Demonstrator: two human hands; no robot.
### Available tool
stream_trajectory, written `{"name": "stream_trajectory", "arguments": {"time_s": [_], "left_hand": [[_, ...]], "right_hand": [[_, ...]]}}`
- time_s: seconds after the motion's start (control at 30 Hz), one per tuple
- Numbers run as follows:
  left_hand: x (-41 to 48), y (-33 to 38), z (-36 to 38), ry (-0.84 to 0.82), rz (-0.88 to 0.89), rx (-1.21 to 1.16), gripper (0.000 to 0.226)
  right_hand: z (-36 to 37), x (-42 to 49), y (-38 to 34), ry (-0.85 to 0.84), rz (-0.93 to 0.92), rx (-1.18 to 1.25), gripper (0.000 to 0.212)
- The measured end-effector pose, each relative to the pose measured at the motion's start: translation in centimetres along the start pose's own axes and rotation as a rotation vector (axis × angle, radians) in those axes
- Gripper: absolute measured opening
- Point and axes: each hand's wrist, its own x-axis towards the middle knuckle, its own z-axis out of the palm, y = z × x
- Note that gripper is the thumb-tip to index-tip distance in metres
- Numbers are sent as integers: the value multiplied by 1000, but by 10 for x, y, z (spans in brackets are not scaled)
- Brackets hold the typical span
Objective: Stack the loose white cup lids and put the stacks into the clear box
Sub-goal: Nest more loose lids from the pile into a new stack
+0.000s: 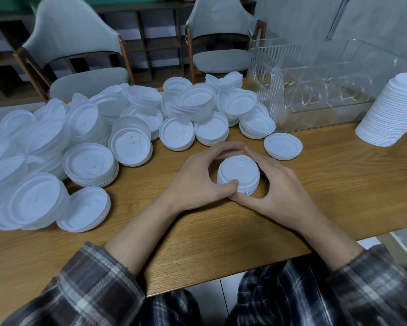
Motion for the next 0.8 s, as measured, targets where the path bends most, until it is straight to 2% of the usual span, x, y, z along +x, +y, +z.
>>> {"name": "stream_trajectory", "arguments": {"time_s": [0.23,0.5,0.7,0.8], "left_hand": [[1,-4,2,51,-37,-41,72],[1,-15,0,-14,-74,-141,73],[-1,-19,0,-64,-63,-125,76],[-5,-19,0,-31,-42,-40,68]], "right_hand": [[1,0,1,-16,16,-46,106],[2,0,3,-9,6,-52,108],[0,1,2,-10,-60,9,92],[-3,1,6,-5,-57,26,88]]}}
